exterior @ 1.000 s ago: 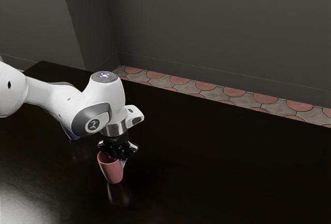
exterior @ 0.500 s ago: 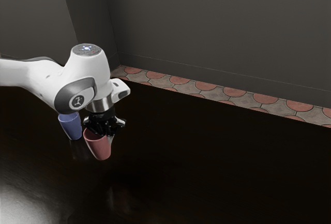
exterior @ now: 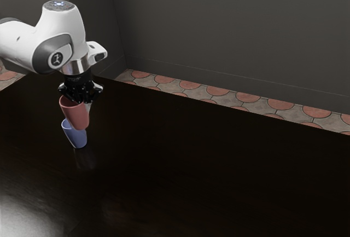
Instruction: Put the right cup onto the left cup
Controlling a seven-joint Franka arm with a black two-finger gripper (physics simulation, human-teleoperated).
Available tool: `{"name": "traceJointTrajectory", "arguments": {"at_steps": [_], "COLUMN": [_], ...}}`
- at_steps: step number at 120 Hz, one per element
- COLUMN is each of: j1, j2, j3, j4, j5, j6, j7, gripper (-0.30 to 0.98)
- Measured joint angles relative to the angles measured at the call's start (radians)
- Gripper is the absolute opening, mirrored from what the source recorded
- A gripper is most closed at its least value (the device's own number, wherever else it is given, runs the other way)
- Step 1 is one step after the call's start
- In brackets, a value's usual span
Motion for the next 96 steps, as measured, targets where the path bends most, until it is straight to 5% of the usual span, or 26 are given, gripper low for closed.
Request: {"name": "traceJointTrajectory", "arguments": {"at_steps": [96], "j1": [0.015], "j2": [0.299], "j3": [0.192], "j4": [0.322], "j5": [0.011], "j6": [-0.052], "j7": [0.318], "gripper": [-0.1]}}
